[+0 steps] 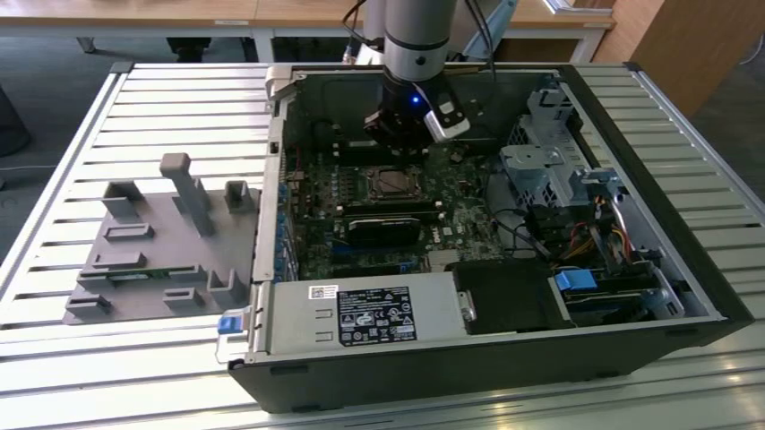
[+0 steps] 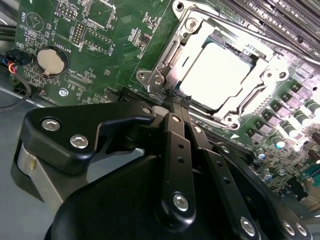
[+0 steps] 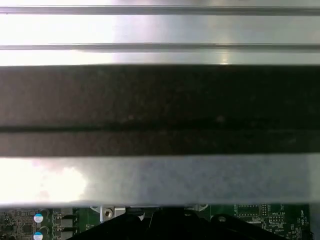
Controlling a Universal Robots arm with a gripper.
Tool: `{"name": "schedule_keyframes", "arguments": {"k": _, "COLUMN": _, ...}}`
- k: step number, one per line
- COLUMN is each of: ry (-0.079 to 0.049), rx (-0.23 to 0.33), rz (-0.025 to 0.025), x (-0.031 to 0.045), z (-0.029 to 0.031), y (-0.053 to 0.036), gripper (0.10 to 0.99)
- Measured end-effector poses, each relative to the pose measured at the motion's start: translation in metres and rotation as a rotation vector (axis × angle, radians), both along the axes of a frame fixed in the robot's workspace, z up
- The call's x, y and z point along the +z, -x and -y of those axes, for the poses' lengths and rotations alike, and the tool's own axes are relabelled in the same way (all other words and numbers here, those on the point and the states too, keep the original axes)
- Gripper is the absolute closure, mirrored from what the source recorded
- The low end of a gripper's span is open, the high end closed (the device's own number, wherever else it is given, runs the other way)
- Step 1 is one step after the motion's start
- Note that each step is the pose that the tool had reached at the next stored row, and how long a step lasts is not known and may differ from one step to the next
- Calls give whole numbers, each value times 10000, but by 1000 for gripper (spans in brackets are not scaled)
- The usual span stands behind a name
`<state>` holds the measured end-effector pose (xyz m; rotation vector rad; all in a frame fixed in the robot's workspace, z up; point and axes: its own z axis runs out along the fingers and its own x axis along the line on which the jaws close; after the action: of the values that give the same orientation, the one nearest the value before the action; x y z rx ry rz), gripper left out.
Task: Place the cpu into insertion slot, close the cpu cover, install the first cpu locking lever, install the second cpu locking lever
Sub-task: 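Install the second cpu locking lever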
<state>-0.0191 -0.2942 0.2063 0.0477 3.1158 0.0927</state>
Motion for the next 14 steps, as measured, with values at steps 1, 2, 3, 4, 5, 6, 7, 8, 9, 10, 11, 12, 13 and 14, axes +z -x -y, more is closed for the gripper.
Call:
{"name": "schedule_keyframes", "arguments": {"k": 1, "ry": 0, "rx": 0, "rz": 0, "x": 0, "z": 3, "y": 0, "gripper": 980}}
{"name": "schedule_keyframes", "arguments": {"k": 2, "ry": 0, "rx": -1, "rz": 0, "x": 0, "z": 6, "y": 0, "gripper": 980}}
{"name": "schedule_keyframes", "arguments": {"k": 3, "ry": 0, "rx": 0, "rz": 0, "x": 0, "z": 9, "y": 0, "gripper": 980}}
{"name": "schedule_keyframes", "arguments": {"k": 4, "ry": -1, "rx": 0, "rz": 0, "x": 0, "z": 12, "y": -1, "gripper": 980}}
{"name": "schedule_keyframes", "arguments": {"k": 5, "ry": -1, "rx": -1, "rz": 0, "x": 0, "z": 16, "y": -1, "gripper": 980}}
{"name": "schedule_keyframes", "arguments": {"k": 6, "ry": -2, "rx": -1, "rz": 1, "x": -1, "z": 18, "y": -1, "gripper": 980}}
{"name": "schedule_keyframes", "arguments": {"k": 7, "ry": 0, "rx": -1, "rz": 0, "x": 0, "z": 21, "y": -1, "gripper": 980}}
{"name": "schedule_keyframes", "arguments": {"k": 8, "ry": 0, "rx": 0, "rz": 0, "x": 0, "z": 26, "y": -1, "gripper": 980}}
{"name": "schedule_keyframes", "arguments": {"k": 9, "ry": -1, "rx": -1, "rz": 1, "x": 0, "z": 31, "y": -1, "gripper": 980}}
{"name": "schedule_keyframes", "arguments": {"k": 10, "ry": -1, "rx": -1, "rz": 0, "x": 0, "z": 36, "y": -1, "gripper": 980}}
{"name": "schedule_keyframes", "arguments": {"k": 11, "ry": -1, "rx": -1, "rz": 1, "x": 0, "z": 39, "y": -1, "gripper": 980}}
{"name": "schedule_keyframes", "arguments": {"k": 12, "ry": -1, "rx": 0, "rz": 0, "x": 0, "z": 43, "y": -1, "gripper": 980}}
{"name": "schedule_keyframes", "arguments": {"k": 13, "ry": -2, "rx": 0, "rz": 1, "x": -1, "z": 45, "y": -1, "gripper": 980}}
{"name": "schedule_keyframes", "arguments": {"k": 14, "ry": 1, "rx": -2, "rz": -1, "x": 2, "z": 47, "y": 0, "gripper": 980}}
